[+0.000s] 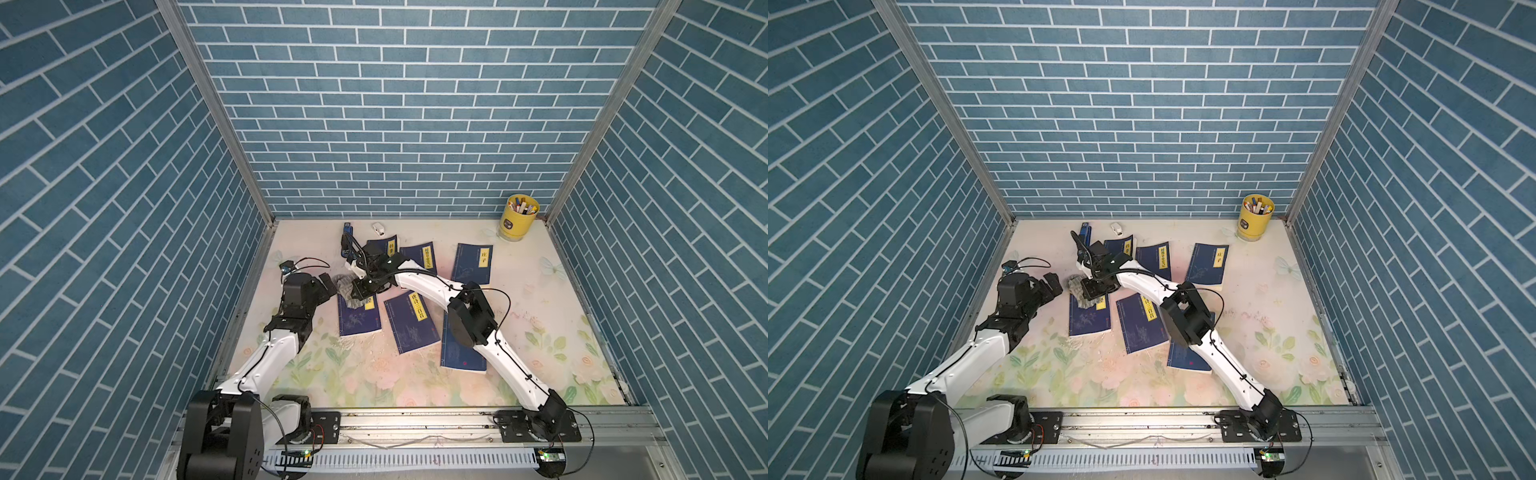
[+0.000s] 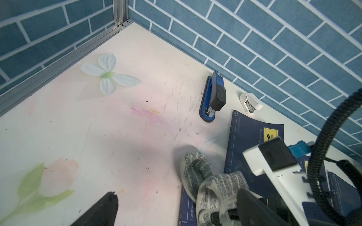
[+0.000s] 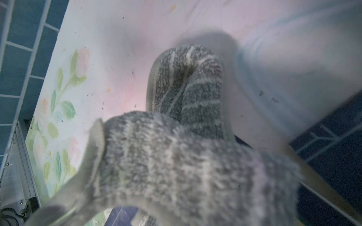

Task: Wipe the cover of the book
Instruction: Wipe the dirt from the cover of the book.

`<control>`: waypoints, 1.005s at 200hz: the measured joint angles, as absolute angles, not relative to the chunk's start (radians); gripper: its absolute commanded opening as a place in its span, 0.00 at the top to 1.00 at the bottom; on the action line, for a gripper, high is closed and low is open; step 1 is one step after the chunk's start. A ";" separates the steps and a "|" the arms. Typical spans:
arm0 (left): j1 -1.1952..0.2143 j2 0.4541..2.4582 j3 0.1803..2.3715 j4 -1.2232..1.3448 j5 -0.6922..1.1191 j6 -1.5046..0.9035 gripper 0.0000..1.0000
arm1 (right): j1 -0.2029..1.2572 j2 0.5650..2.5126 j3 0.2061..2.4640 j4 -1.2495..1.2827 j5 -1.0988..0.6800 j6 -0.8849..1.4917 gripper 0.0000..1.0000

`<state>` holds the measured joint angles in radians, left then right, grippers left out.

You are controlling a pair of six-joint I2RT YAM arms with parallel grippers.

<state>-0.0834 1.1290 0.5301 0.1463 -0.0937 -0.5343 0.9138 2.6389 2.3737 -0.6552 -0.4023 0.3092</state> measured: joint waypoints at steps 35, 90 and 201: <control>-0.081 1.126 0.530 0.141 -0.100 -0.534 0.00 | 0.936 2.521 2.151 -0.577 -0.403 0.308 1.00; -0.066 1.130 0.530 0.139 -0.100 -0.534 0.00 | 1.037 2.365 1.884 -0.512 -0.427 0.309 1.00; -0.058 1.112 0.504 0.146 -0.085 -0.550 0.00 | 0.901 2.764 2.542 -0.602 -0.535 0.344 1.00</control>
<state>-0.0582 1.1122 0.5037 0.1463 -0.0849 -0.5499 0.9012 2.7644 2.5420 -0.6018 -0.5354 0.3443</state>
